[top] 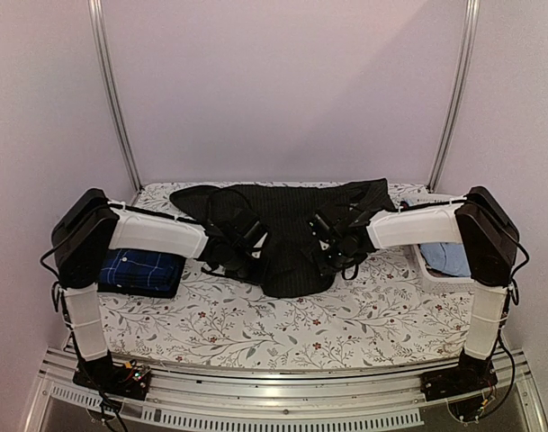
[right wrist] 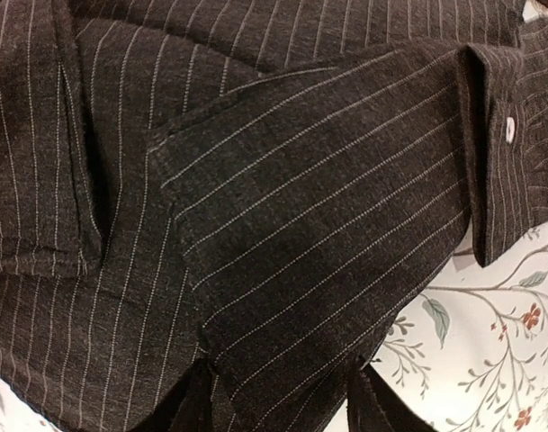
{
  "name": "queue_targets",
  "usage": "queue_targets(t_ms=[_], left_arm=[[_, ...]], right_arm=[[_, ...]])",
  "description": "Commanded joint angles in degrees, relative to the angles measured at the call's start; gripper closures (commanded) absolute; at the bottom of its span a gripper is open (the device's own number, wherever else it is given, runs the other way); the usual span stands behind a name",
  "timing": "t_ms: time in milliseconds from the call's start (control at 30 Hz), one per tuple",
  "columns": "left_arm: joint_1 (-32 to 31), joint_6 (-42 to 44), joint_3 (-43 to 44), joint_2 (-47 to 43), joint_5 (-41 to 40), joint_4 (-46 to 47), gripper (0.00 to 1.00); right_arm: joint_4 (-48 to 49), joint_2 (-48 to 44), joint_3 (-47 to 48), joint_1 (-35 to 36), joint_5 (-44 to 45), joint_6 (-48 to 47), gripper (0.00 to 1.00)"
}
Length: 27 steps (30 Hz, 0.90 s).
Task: Fold and stack the long sleeve shirts
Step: Flatten out the crumpled shirt at the center of the board, then move the flattened shirt to the center of the board.
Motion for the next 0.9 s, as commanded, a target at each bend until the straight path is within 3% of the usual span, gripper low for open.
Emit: queue_targets(t_ms=[0, 133, 300, 667, 867], left_arm=[[-0.4, -2.1, -4.5, -3.8, 2.0, 1.5, 0.98], [-0.5, -4.1, -10.0, -9.0, 4.4, 2.0, 1.0], [-0.8, -6.5, -17.8, -16.5, 7.9, 1.6, 1.0], [-7.3, -13.6, -30.7, -26.9, 14.2, 1.1, 1.0], [-10.3, -15.8, -34.6, -32.1, 16.0, -2.5, 1.0]], right_arm=[[0.6, -0.5, -1.9, 0.3, 1.3, 1.8, 0.68], [-1.2, -2.8, -4.3, 0.3, 2.0, 4.0, 0.9], [-2.1, -10.6, -11.9, 1.0, -0.1, 7.6, 1.0], [-2.2, -25.4, -29.0, 13.3, -6.3, 22.5, 1.0], [-5.2, -29.0, -31.5, 16.6, -6.6, 26.8, 0.95]])
